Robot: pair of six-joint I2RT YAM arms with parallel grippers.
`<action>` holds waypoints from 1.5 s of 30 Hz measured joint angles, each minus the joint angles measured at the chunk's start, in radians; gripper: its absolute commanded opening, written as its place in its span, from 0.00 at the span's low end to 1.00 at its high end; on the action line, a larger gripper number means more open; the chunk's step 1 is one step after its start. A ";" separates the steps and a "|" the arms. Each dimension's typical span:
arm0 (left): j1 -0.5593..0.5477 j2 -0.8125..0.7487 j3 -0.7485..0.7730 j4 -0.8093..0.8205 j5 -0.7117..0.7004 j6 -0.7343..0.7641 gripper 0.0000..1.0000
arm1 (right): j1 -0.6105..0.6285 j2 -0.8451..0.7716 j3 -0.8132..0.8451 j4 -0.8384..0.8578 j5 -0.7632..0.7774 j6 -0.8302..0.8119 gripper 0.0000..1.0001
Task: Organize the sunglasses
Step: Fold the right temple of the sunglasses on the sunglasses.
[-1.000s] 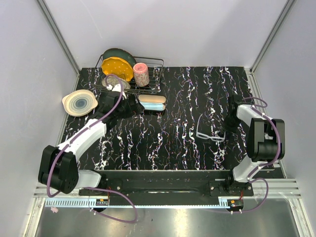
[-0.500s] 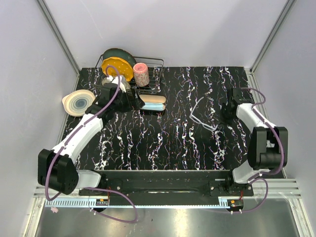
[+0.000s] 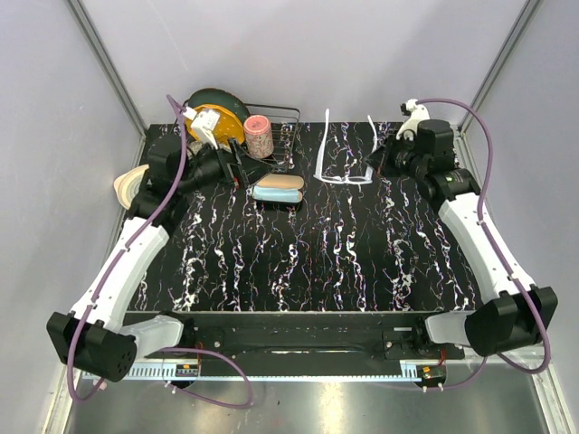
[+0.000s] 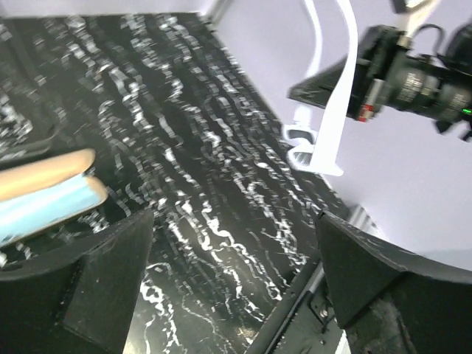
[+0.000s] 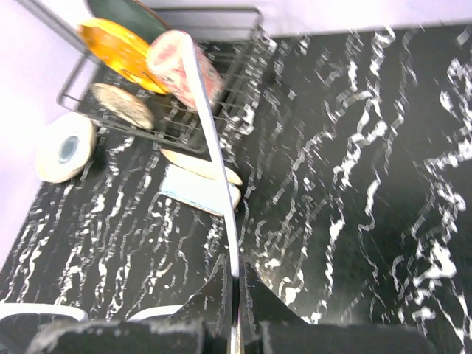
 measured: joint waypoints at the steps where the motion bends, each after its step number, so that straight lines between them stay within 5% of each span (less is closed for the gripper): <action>1: 0.000 -0.003 0.009 0.019 0.034 -0.008 0.89 | 0.000 -0.013 0.000 0.027 -0.028 -0.014 0.00; 11: 0.000 -0.076 0.075 0.210 0.286 -0.152 0.61 | 0.021 -0.076 0.002 0.216 -0.260 -0.083 0.00; 19: -0.135 -0.073 0.071 0.618 0.455 -0.415 0.65 | 0.097 -0.077 0.014 0.271 -0.336 -0.089 0.00; 24: -0.224 -0.032 0.072 0.685 0.494 -0.460 0.68 | 0.151 -0.077 0.027 0.291 -0.344 -0.089 0.00; 36: -0.280 0.085 0.080 0.631 0.507 -0.481 0.69 | 0.267 -0.078 0.080 0.316 -0.317 -0.165 0.00; 45: -0.276 0.114 0.206 0.269 0.488 -0.274 0.77 | 0.291 -0.150 0.010 0.402 -0.253 -0.329 0.00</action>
